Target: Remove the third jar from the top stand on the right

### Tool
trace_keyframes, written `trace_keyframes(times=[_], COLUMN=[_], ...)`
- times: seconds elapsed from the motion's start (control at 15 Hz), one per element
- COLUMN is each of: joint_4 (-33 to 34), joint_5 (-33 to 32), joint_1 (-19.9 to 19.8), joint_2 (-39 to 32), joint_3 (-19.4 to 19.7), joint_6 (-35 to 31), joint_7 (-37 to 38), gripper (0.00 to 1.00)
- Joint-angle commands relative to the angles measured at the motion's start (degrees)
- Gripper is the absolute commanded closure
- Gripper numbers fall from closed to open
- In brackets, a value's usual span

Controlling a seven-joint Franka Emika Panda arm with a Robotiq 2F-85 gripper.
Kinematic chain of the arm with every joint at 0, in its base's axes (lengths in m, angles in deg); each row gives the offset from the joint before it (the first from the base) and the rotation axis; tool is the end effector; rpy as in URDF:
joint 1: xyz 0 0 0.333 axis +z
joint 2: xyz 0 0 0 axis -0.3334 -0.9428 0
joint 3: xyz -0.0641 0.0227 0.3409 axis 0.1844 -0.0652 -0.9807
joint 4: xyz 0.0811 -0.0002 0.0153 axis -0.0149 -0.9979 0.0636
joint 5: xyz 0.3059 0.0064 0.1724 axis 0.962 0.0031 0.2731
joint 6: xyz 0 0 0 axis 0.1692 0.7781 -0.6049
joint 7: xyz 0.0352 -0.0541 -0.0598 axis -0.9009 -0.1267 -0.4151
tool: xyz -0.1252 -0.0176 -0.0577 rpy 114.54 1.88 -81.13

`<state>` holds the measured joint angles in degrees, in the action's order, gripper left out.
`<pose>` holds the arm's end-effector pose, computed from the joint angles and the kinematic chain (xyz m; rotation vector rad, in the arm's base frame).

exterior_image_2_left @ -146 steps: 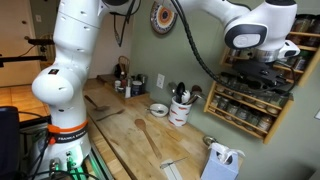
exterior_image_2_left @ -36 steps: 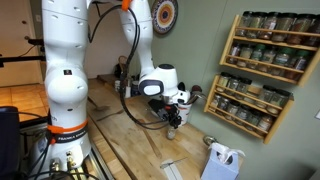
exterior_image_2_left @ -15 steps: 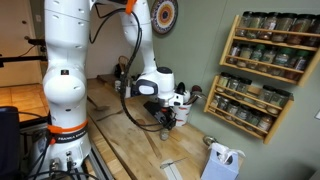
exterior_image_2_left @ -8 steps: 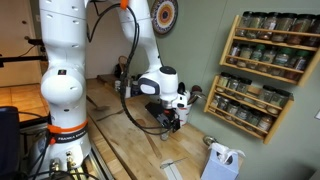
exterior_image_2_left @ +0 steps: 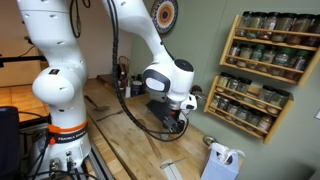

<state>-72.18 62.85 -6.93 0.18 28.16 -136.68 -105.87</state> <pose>0.2990 -0.2127 0.3195 -2.9474 -0.0203 -0.3556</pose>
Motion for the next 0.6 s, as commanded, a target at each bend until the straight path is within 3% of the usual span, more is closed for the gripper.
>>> trace_keyframes(times=[0.0,0.13,0.2,0.33,0.4,0.53], joint_4=[-0.43,1.18,2.02,2.46,3.45,3.58], joint_5=[-15.55,-23.32,-28.86,-35.88,-33.15,-36.54], joint_1=[-6.89,-9.44,-4.82,-2.92,-1.10,0.35], joint_2=[9.67,14.39,16.56,20.31,16.15,19.38], joint_3=[-0.64,-2.58,1.78,1.23,4.89,4.68], joint_6=[10.01,15.86,18.11,19.82,17.93,19.41], joint_7=[7.39,10.64,13.95,14.62,14.61,15.88], gripper=[0.00,0.00,0.00,0.00,0.00,0.00])
